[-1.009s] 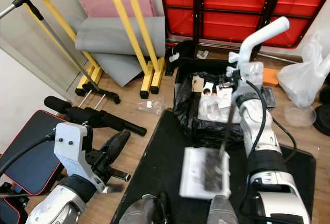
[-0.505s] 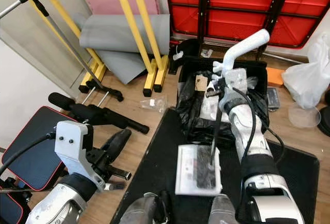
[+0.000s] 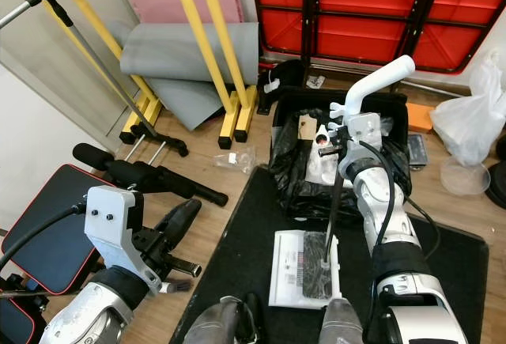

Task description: Sweep floor

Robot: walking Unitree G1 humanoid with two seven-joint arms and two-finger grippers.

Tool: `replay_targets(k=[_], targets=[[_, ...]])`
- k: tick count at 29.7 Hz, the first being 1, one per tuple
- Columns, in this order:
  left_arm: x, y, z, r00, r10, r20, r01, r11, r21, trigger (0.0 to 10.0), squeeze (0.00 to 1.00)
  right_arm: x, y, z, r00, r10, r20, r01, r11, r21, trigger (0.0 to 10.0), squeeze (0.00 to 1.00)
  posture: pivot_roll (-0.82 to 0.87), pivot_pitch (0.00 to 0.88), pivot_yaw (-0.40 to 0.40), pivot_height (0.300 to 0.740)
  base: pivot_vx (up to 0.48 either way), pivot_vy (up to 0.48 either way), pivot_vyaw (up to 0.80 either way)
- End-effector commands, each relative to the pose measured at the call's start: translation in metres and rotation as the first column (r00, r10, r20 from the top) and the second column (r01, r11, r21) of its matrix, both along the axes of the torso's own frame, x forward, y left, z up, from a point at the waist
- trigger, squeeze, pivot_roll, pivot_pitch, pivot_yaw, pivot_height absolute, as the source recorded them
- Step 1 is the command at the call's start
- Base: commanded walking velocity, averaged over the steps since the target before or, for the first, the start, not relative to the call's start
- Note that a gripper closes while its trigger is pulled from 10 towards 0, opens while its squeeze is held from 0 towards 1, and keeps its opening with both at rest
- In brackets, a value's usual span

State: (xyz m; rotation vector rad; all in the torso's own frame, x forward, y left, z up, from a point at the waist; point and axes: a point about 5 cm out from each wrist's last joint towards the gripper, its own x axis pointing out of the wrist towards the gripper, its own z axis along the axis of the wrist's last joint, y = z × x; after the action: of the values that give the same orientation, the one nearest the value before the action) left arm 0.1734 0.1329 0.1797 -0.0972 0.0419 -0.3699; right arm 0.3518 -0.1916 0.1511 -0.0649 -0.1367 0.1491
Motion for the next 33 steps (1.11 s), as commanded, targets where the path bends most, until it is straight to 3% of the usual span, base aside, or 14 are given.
replay_targets(k=[1,2,10,14,18,20,21,22,23,24,25,31,32,33], targets=[[-0.003,0.002,-0.003,1.0,0.006,-0.026,-0.005,1.0,0.012,10.0,0.0,0.001,0.001,0.008,0.999,0.019,0.047,-0.019,1.0,-0.006,10.0,0.5,0.02,0.274,0.069,0.74,0.0,0.0,0.0],[-0.003,0.002,-0.003,1.0,0.005,-0.026,-0.005,1.0,0.011,10.0,0.0,0.0,0.001,0.008,0.999,0.019,0.046,-0.019,1.0,-0.01,10.0,1.0,0.02,0.274,0.069,0.74,0.0,0.0,0.0],[-0.003,0.002,-0.003,1.0,0.002,-0.028,-0.002,1.0,0.01,10.0,0.0,-0.007,0.007,-0.009,0.996,0.079,-0.026,-0.08,0.996,-0.031,10.0,1.0,0.01,0.27,0.07,0.74,0.0,0.0,0.0],[-0.001,0.002,-0.005,1.0,-0.003,-0.029,0.003,1.0,0.011,10.0,0.0,-0.021,0.009,-0.037,0.979,0.117,-0.167,-0.131,0.988,-0.078,10.0,1.0,0.0,0.257,0.06,0.74,0.0,0.0,0.0],[-0.001,0.002,-0.006,1.0,-0.004,-0.028,0.004,1.0,0.011,10.0,0.0,-0.03,0.007,-0.046,0.97,0.12,-0.213,-0.142,0.986,-0.093,10.0,1.0,-0.01,0.248,0.053,0.74,0.0,0.0,0.0],[0.001,0.001,-0.007,1.0,-0.004,-0.028,0.005,1.0,0.006,10.0,0.0,-0.045,0.003,-0.057,0.953,0.125,-0.277,-0.162,0.98,-0.114,10.0,1.0,-0.03,0.233,0.039,0.74,0.0,0.0,0.0],[0.002,0.001,-0.008,1.0,-0.004,-0.027,0.005,1.0,0.002,10.0,0.0,-0.053,-0.001,-0.063,0.942,0.117,-0.315,-0.166,0.977,-0.133,10.0,0.84,-0.03,0.23,0.036,0.74,0.0,0.0,0.0],[0.002,0.001,-0.008,1.0,-0.004,-0.027,0.005,1.0,0.002,10.0,0.0,-0.053,-0.001,-0.063,0.942,0.117,-0.315,-0.166,0.977,-0.133,10.0,0.84,-0.03,0.23,0.036,0.74,0.0,0.0,0.0],[0.003,0.001,-0.009,1.0,-0.005,-0.027,0.005,1.0,0.0,10.0,0.0,-0.06,-0.005,-0.067,0.935,0.102,-0.341,-0.162,0.975,-0.154,10.0,0.51,-0.04,0.228,0.035,0.74,0.0,0.0,0.0],[0.003,0.001,-0.009,1.0,-0.005,-0.027,0.005,1.0,0.0,10.0,0.0,-0.06,-0.005,-0.067,0.935,0.102,-0.341,-0.162,0.975,-0.154,10.0,0.51,-0.04,0.228,0.035,0.74,0.0,0.0,0.0],[0.005,0.0,-0.01,1.0,-0.004,-0.025,0.003,1.0,-0.005,10.0,0.0,-0.067,-0.012,-0.073,0.924,0.069,-0.376,-0.141,0.976,-0.169,10.0,0.0,-0.06,0.215,0.027,0.74,0.0,0.0,0.0],[0.008,0.0,-0.013,1.0,0.001,-0.024,-0.001,1.0,-0.015,10.0,0.0,-0.08,-0.024,-0.085,0.898,0.009,-0.44,-0.112,0.972,-0.207,10.0,0.0,-0.07,0.205,0.021,0.74,0.0,0.0,0.0],[0.01,0.001,-0.014,1.0,0.015,-0.021,-0.015,1.0,-0.022,10.0,0.0,-0.094,-0.031,-0.098,0.86,-0.039,-0.509,-0.085,0.972,-0.218,10.0,0.0,-0.09,0.183,0.014,0.74,0.0,0.0,0.0],[0.01,0.001,-0.014,1.0,0.015,-0.021,-0.015,1.0,-0.022,10.0,0.0,-0.094,-0.031,-0.098,0.86,-0.039,-0.509,-0.085,0.972,-0.218,10.0,0.0,-0.09,0.183,0.014,0.74,0.0,0.0,0.0]])
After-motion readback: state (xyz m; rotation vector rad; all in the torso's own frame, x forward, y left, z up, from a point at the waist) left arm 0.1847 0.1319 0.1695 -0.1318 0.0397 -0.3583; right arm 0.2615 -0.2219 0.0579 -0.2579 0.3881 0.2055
